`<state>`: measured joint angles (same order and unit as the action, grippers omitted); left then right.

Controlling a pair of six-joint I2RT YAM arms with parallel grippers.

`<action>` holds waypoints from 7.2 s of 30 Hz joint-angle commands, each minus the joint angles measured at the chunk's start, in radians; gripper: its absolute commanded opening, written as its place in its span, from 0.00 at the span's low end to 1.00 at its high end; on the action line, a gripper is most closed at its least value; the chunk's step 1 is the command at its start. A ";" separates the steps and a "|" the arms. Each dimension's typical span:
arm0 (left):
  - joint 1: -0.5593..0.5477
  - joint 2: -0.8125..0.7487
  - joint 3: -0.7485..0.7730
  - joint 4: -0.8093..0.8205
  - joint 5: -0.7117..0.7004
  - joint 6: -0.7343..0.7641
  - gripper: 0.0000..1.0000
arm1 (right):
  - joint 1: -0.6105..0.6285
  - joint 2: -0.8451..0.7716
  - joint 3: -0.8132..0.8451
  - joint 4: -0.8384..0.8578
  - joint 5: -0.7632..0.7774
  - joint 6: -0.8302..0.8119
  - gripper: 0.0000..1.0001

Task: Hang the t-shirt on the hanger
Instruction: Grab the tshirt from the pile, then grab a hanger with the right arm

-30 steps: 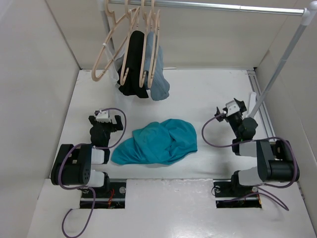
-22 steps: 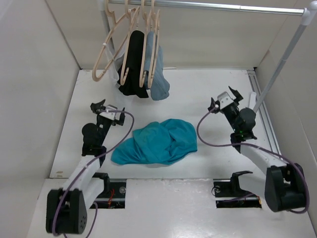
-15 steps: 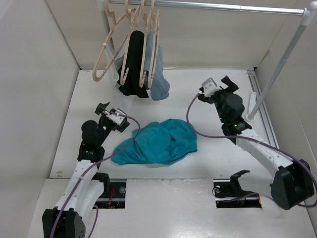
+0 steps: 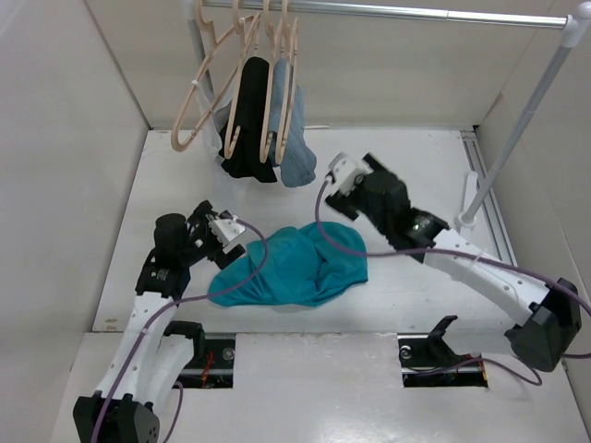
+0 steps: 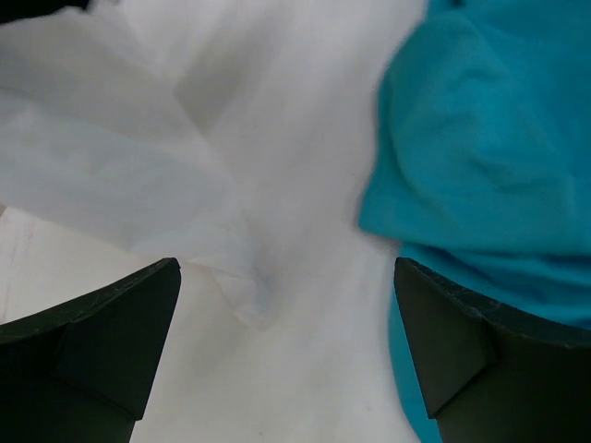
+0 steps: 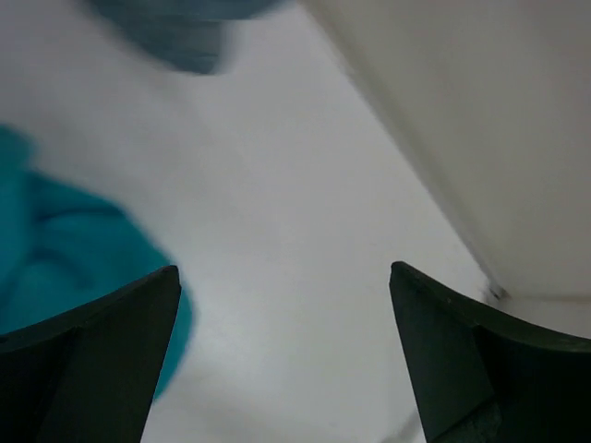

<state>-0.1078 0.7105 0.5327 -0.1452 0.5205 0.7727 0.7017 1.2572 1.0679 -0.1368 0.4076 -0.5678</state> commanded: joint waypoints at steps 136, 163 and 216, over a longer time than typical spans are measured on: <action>-0.371 0.354 0.185 -0.392 -0.409 0.077 0.60 | -0.472 -0.013 0.104 -0.632 -0.224 0.718 0.96; -0.371 -0.049 0.063 -0.015 -0.783 -0.518 1.00 | -0.062 0.279 1.138 -0.360 -0.615 0.518 1.00; -0.371 -0.080 0.021 0.021 -0.764 -0.406 1.00 | -0.150 0.401 0.974 -0.124 -0.440 0.754 0.00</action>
<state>-0.4759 0.6266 0.5426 -0.1616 -0.2451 0.3420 0.5442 1.7229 2.0331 -0.2611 -0.1337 0.2234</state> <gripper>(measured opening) 0.997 0.134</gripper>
